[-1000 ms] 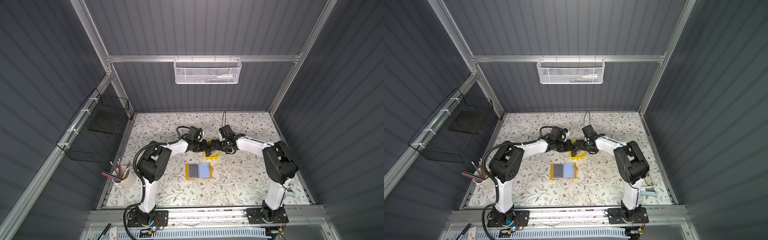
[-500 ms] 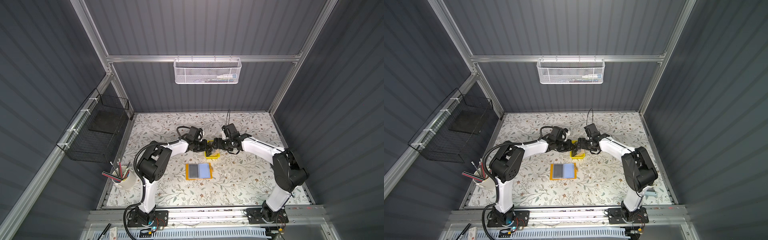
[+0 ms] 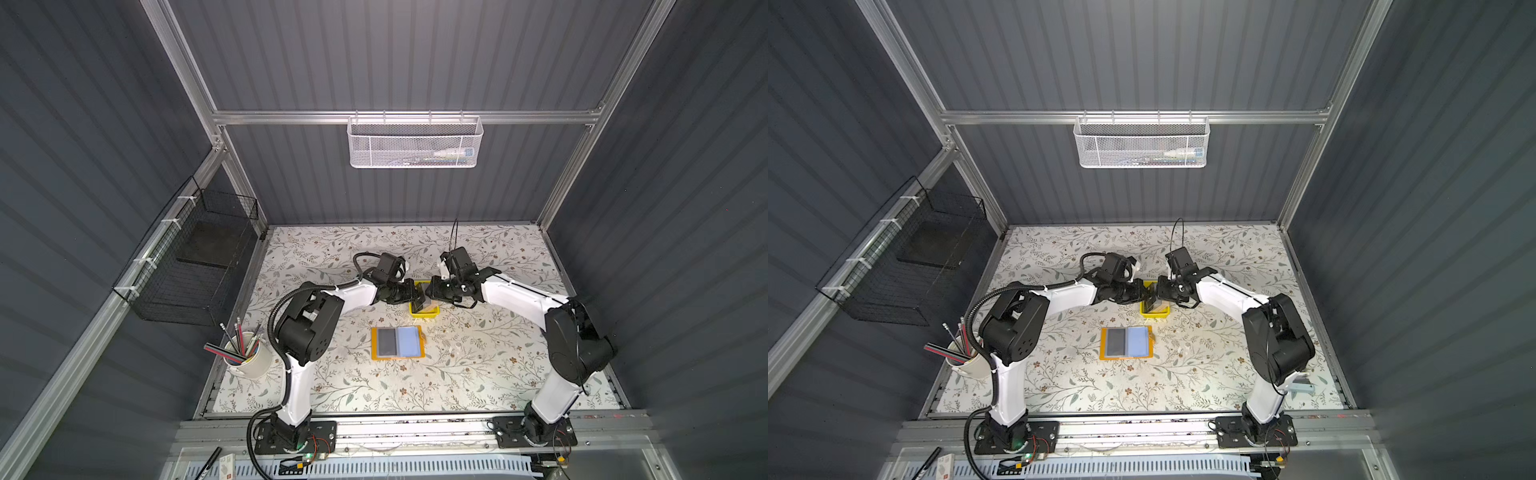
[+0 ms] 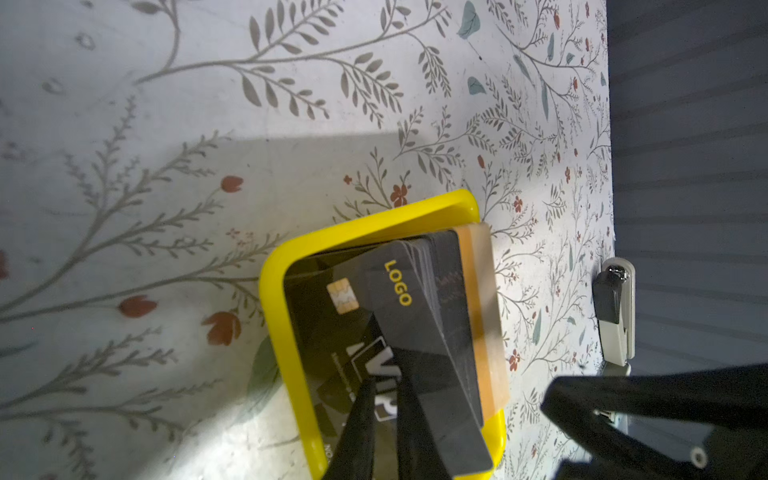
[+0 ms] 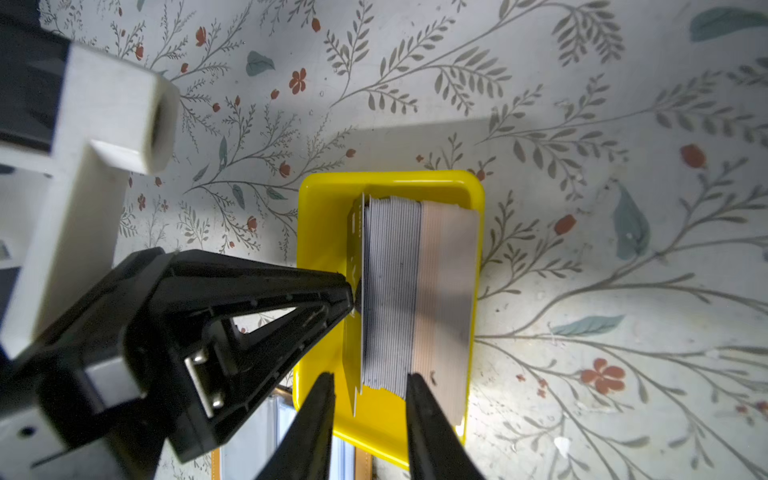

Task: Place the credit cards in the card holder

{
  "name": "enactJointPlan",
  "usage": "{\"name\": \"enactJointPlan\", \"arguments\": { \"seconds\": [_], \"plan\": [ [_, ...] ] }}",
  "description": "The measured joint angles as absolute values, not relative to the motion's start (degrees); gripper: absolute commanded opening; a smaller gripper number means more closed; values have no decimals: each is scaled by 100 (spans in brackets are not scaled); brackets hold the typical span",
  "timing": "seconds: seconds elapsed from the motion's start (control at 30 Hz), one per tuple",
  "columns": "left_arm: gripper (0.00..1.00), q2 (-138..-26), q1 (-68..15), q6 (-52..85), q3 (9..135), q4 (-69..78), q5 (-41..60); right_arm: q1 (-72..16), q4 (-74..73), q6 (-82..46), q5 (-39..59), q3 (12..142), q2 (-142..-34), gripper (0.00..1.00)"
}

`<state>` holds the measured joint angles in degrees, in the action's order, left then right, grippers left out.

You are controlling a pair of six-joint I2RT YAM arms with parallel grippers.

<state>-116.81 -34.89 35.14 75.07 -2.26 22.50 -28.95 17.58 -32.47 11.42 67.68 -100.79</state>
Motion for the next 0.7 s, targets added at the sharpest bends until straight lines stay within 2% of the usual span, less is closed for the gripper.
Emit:
{"name": "enactJointPlan", "arguments": {
  "seconds": [0.7],
  "plan": [
    [14,-11681,-3496,3559,7505,-211,2250,-3061,1758,-3306,1160,6989,-10488,16]
  ]
}}
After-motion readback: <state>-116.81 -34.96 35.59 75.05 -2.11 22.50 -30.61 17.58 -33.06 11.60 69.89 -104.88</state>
